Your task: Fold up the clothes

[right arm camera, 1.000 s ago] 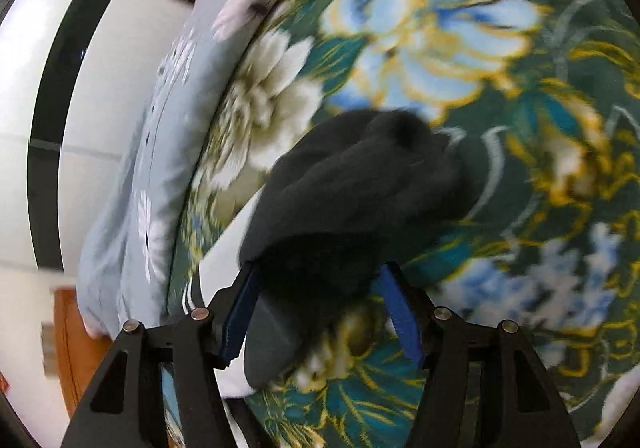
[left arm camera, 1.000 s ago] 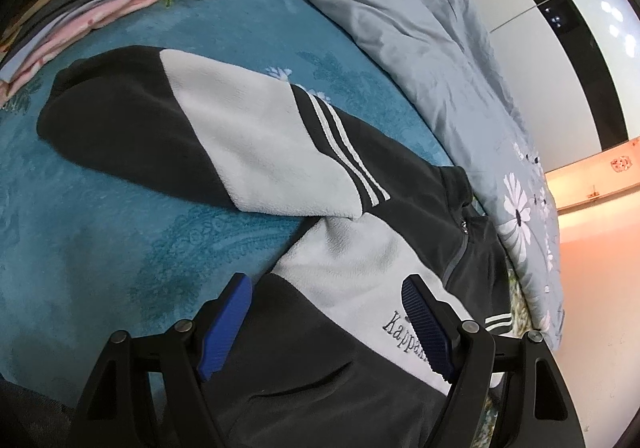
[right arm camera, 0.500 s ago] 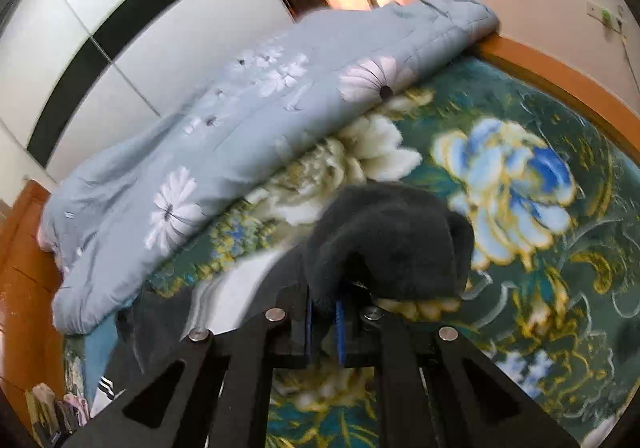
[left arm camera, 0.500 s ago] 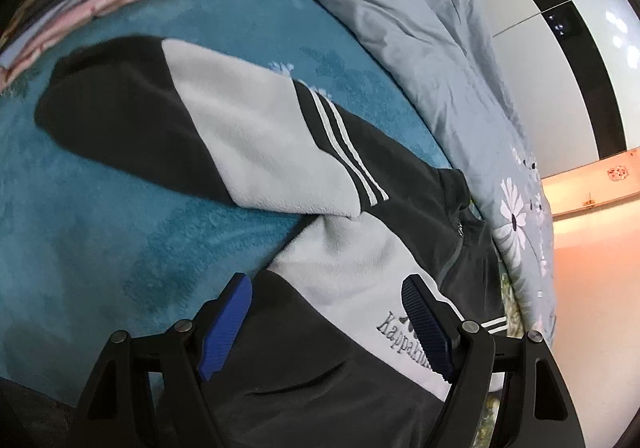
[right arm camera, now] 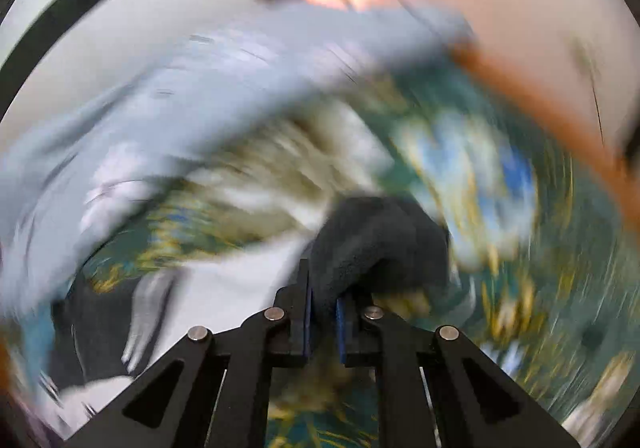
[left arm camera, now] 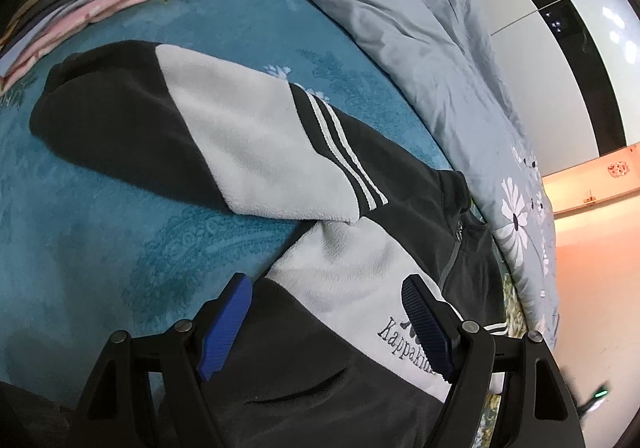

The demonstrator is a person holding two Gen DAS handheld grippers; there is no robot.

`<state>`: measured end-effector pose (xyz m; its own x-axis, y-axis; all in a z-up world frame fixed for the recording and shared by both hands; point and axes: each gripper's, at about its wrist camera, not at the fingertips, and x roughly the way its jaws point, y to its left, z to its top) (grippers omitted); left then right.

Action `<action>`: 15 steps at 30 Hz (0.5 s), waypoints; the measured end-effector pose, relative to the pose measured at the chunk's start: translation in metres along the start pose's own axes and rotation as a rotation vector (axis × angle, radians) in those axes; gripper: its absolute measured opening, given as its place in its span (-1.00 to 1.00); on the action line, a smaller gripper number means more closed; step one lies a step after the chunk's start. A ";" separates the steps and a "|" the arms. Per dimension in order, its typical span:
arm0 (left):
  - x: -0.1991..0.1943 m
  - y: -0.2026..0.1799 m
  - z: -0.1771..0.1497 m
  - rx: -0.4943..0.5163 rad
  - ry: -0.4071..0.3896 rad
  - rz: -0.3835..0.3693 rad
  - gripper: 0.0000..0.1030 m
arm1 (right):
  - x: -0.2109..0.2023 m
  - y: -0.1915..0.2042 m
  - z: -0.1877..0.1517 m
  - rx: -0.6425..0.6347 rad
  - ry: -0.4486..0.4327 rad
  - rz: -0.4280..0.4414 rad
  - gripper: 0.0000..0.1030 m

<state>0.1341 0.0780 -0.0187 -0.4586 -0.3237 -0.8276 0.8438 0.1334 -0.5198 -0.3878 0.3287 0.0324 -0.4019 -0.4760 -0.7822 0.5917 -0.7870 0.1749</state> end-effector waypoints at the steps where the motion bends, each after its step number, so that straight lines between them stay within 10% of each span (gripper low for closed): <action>1: -0.001 0.000 0.001 0.002 -0.010 0.001 0.57 | -0.011 0.031 0.002 -0.087 -0.042 0.029 -0.82; 6: -0.011 0.014 0.007 -0.055 -0.084 -0.022 0.57 | -0.058 0.184 0.007 -0.501 -0.225 0.177 -0.82; 15: -0.009 0.053 0.018 -0.240 -0.131 -0.102 0.57 | 0.019 0.390 -0.134 -0.993 -0.061 0.271 -0.82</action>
<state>0.1875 0.0713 -0.0350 -0.4844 -0.4631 -0.7423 0.6982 0.3066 -0.6469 -0.0712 0.0658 0.0055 -0.1878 -0.6298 -0.7538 0.9671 0.0155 -0.2539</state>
